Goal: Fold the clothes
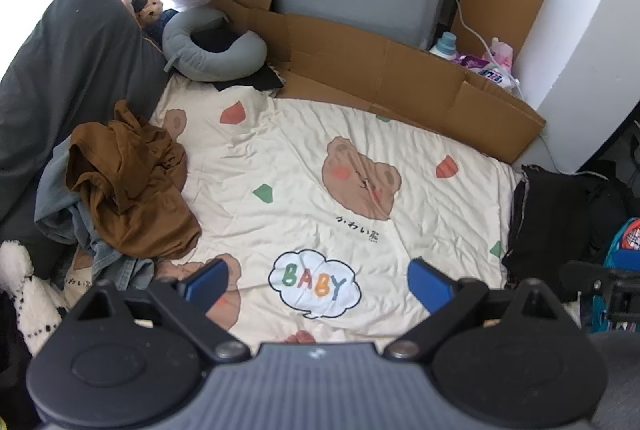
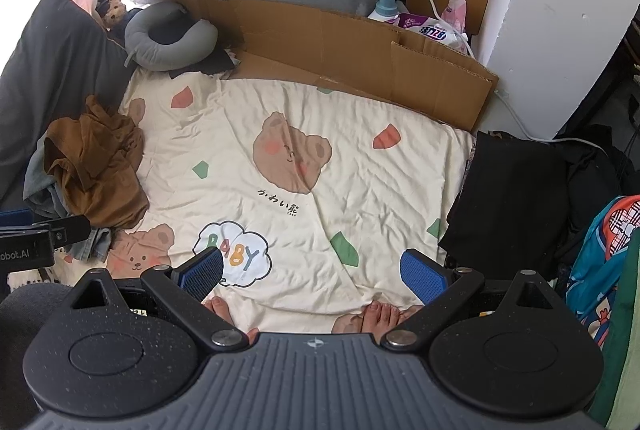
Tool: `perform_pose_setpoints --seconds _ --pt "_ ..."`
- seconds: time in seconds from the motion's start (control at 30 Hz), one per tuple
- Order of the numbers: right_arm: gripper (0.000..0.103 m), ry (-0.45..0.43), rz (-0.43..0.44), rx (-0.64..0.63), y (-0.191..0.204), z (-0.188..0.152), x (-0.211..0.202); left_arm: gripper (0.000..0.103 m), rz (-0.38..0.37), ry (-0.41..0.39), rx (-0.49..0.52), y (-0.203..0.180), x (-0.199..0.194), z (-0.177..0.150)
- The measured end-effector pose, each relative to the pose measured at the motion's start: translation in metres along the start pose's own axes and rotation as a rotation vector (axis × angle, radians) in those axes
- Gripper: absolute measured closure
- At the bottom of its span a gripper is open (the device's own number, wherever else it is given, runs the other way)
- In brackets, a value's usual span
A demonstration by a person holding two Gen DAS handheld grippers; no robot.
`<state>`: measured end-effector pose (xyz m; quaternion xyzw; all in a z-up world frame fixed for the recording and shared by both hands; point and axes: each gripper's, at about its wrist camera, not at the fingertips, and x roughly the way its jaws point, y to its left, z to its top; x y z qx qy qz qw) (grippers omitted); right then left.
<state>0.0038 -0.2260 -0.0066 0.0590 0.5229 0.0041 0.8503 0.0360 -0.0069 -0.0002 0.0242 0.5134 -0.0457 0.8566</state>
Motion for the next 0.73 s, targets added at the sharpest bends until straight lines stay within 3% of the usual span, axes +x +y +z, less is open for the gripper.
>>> perform_pose_setpoints --seconds 0.73 --pt "0.004 -0.001 0.001 0.031 -0.011 0.002 0.0 0.006 0.01 0.005 0.0 0.005 0.002 0.001"
